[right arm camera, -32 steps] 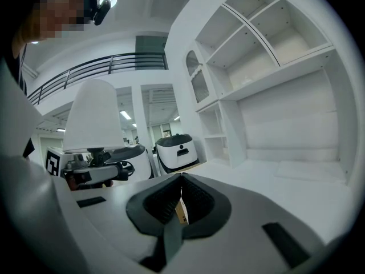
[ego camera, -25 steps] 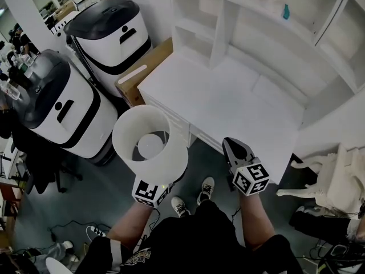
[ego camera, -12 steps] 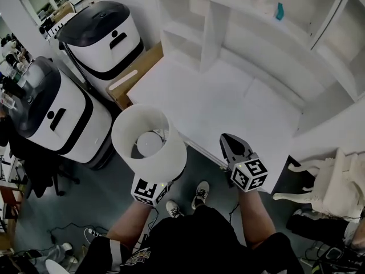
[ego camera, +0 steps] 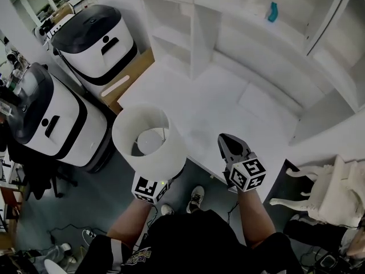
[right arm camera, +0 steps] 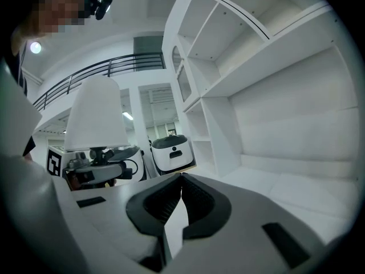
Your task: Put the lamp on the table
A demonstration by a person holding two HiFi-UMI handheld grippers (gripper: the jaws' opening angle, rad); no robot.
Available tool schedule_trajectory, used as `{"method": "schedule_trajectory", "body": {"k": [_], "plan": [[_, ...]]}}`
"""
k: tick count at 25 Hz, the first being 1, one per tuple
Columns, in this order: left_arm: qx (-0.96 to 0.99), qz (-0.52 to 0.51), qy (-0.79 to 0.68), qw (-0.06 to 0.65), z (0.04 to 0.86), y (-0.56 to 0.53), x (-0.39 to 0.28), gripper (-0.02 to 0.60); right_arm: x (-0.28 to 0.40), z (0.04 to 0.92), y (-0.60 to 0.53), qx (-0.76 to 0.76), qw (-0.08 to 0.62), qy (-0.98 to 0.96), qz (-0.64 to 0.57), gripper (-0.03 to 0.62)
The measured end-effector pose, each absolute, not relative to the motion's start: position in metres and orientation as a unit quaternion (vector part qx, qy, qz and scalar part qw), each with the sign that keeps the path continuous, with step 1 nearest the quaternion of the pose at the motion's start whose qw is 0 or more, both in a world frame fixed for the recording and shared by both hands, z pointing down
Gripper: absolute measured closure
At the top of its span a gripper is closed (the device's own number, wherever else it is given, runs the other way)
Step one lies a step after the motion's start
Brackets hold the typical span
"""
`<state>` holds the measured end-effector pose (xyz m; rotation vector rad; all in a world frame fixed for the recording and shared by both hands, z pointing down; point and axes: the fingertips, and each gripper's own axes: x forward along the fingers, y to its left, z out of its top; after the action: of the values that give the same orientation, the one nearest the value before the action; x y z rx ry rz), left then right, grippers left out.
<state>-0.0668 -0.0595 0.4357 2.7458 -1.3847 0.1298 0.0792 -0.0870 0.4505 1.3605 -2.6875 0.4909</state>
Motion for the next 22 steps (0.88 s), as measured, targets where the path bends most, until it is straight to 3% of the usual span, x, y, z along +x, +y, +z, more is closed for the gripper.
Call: {"method": "schedule_trajectory", "body": {"k": [22], "plan": [[0.915, 0.044, -0.400, 0.015, 0.434, -0.143, -0.009, 0.485, 0.116, 0.450, -0.148, 0.472, 0.048, -0.865, 0.161, 0.569]]}}
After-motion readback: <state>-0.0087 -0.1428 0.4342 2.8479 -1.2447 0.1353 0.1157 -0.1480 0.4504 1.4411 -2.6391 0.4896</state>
